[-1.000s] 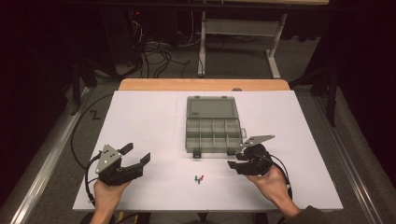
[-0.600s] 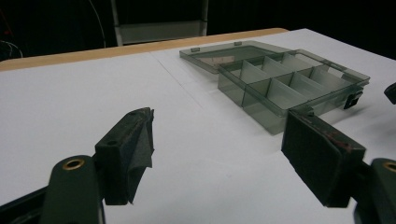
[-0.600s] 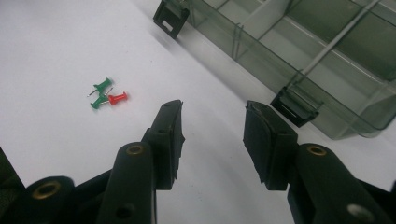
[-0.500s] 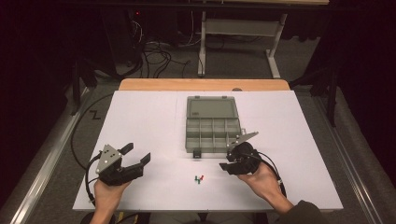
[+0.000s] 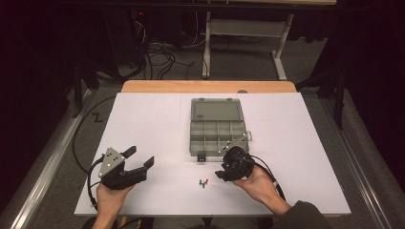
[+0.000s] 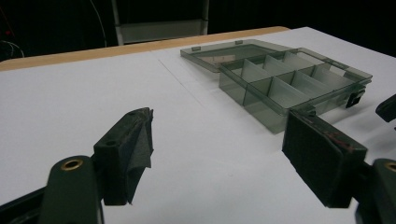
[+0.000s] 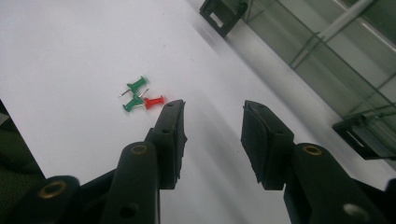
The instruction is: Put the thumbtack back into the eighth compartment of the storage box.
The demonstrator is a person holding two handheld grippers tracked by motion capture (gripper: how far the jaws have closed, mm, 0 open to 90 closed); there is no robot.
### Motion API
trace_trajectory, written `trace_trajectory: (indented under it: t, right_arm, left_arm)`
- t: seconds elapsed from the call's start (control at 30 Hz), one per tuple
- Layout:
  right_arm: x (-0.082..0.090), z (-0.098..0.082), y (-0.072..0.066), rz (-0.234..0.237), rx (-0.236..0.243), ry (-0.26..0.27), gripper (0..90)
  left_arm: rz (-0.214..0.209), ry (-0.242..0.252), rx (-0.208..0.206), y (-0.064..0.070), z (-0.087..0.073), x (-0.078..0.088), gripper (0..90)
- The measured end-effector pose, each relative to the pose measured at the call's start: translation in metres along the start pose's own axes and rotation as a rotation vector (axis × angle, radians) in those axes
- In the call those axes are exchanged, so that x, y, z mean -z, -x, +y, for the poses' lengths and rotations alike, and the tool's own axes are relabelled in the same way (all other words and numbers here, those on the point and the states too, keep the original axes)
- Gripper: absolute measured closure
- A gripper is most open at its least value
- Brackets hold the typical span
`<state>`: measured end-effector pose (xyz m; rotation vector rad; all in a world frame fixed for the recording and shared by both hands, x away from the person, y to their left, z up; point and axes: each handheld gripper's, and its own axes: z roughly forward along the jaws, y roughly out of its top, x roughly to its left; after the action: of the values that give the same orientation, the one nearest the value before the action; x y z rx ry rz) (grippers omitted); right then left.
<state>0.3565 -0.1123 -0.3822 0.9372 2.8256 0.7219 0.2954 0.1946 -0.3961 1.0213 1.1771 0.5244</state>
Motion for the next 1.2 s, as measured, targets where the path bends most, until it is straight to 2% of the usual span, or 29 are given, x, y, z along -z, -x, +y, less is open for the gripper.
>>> trace_trajectory:
  t: [0.37, 0.93, 1.2]
  right_arm:
    - [-0.014, 0.009, -0.011, 0.023, 0.035, -0.055, 62.5]
    - [-0.028, 0.019, -0.022, 0.039, 0.081, -0.098, 63.1]
    - [-0.032, 0.022, -0.023, 0.036, 0.082, -0.103, 64.1]
  left_arm:
    - [0.0, 0.001, -0.003, 0.0, 0.0, 0.0, 24.5]
    - [-0.009, -0.001, -0.019, 0.002, -0.001, 0.0, 24.4]
    - [-0.01, 0.0, -0.022, 0.002, -0.001, 0.001, 24.4]
